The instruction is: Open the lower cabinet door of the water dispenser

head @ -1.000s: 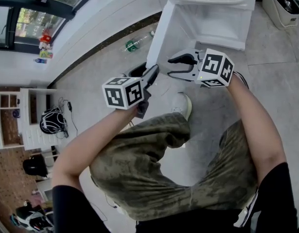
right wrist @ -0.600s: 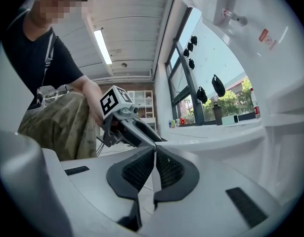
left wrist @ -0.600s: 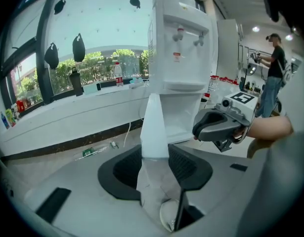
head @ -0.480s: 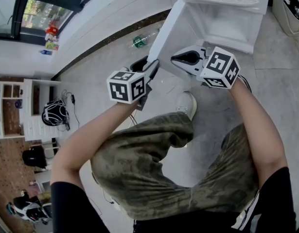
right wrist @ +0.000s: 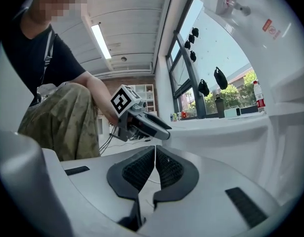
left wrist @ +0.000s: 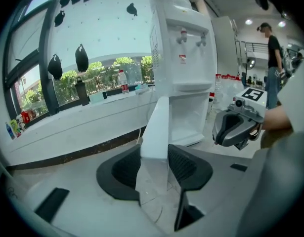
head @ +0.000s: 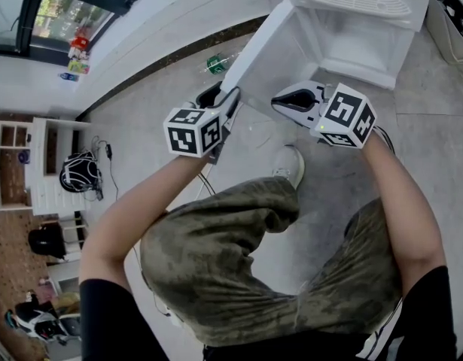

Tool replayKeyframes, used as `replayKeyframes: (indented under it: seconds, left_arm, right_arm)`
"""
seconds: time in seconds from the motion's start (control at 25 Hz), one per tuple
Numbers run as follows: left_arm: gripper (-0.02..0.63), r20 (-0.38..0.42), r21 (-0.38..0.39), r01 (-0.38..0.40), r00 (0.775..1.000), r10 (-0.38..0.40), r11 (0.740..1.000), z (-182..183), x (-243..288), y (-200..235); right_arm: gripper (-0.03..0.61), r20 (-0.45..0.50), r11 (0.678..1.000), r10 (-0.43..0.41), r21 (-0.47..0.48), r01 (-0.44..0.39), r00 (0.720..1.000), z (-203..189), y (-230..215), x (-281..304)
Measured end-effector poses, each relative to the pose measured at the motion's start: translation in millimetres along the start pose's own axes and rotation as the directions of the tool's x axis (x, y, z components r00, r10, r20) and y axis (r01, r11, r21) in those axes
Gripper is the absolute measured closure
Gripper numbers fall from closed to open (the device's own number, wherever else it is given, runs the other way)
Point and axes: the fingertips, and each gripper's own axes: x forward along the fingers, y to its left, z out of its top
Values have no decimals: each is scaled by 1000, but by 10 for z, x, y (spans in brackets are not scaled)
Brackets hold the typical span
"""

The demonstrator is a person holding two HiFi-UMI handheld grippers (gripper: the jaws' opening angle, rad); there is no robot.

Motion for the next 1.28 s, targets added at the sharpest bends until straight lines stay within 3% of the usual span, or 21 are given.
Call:
replayKeyframes:
  seconds: [0.28, 0.68, 1.28]
  left_arm:
    - [440, 37, -24, -29, 999, 30, 999, 4, 51, 158]
    - [436, 83, -161, -116, 988, 131, 980, 10, 150, 549]
    - [469, 95, -197, -217, 966, 239, 956, 94, 318, 922]
  right_arm:
    - [572, -45, 1000, 0, 0, 0, 999, -150, 44, 47]
    - [572, -74, 999, -31, 27, 33, 997, -312, -78, 70]
    - [574, -45, 992, -93, 81, 96, 995, -327, -340, 7]
